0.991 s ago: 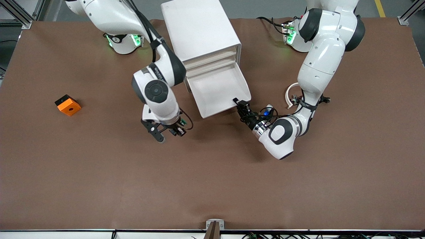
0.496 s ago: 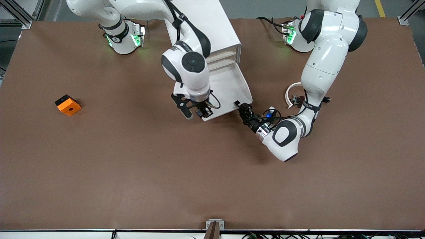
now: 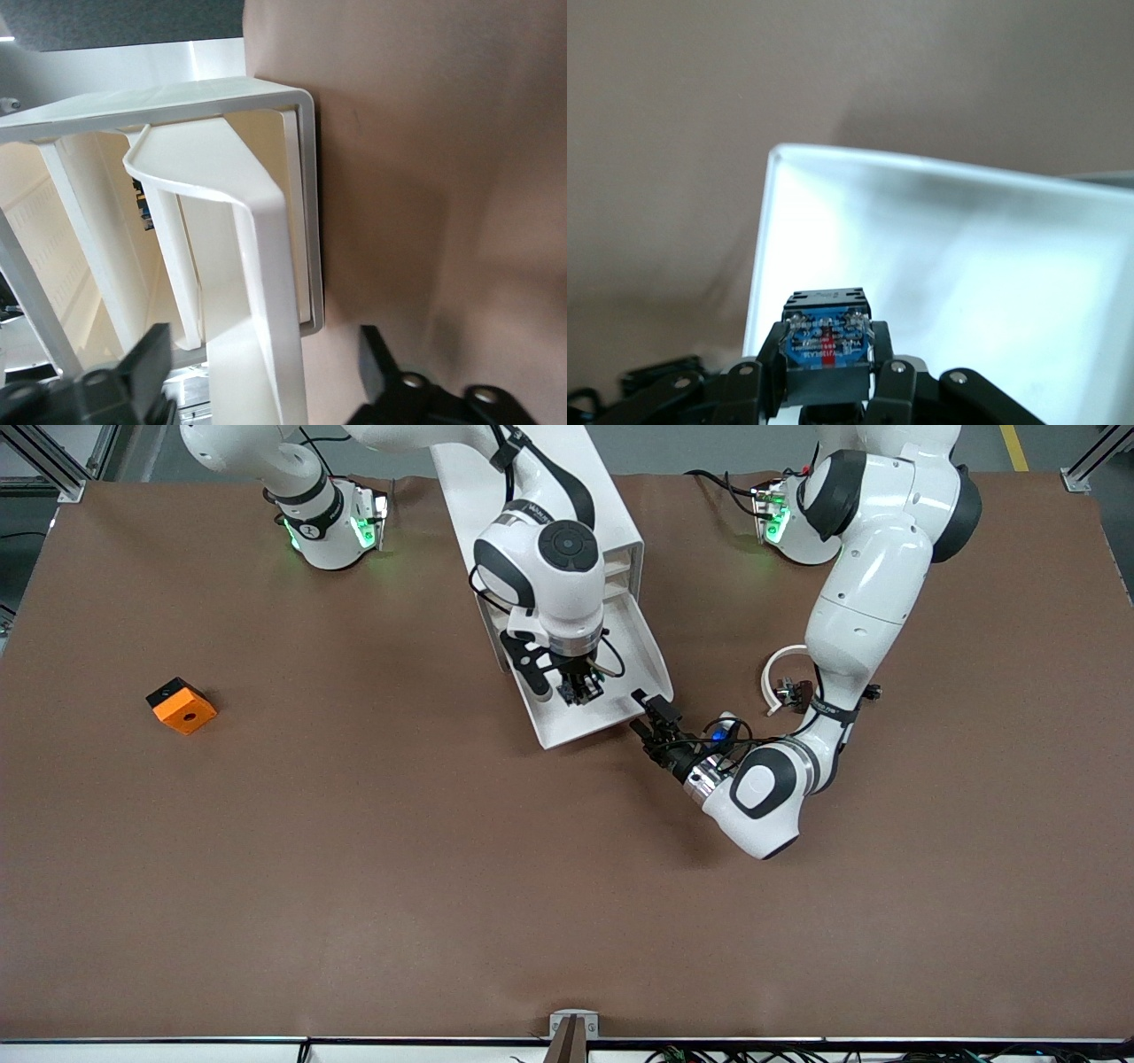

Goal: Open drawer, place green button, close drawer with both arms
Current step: 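Lower the held button into the open drawer with the right gripper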

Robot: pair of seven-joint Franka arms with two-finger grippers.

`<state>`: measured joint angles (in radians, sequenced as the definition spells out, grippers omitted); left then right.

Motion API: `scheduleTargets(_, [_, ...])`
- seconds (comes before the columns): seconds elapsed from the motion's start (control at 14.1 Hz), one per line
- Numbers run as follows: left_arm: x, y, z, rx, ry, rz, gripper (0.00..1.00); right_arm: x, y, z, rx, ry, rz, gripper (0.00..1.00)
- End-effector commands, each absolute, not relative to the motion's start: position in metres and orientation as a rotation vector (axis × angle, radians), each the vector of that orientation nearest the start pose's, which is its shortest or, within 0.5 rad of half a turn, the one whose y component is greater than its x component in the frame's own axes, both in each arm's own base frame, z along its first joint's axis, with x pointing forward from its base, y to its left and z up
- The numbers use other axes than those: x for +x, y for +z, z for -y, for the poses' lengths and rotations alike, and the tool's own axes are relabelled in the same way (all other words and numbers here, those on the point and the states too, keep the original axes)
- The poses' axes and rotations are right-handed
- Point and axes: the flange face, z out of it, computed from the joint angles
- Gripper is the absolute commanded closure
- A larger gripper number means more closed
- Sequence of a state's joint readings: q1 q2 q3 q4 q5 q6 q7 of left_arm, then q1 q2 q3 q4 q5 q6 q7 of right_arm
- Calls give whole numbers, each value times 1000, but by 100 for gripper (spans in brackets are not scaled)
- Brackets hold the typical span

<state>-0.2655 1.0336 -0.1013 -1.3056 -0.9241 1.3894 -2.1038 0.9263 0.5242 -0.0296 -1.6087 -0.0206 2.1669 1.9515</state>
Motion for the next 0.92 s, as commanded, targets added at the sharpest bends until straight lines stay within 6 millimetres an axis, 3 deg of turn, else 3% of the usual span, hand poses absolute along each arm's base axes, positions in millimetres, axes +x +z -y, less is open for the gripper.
scheduleTargets(0.0, [597,158,303,1554,-2056,-2370,0,415,314,-556,-2702,-85,-1565,100])
scheduleTargets(0.35, [612,209,292,2011,-1740,-2030,0,413,288,-585,-2725,-94,-1524,100])
scheduleTargets(0.71, [637,226,259,2257,-1406,-1776,0,415,281,-590,-2730,-96,-1512,100])
scheduleTargets(0.85, [643,258,255,2399,-1246,-1540,0,410,280,-593,-2738,-98,-1501,100])
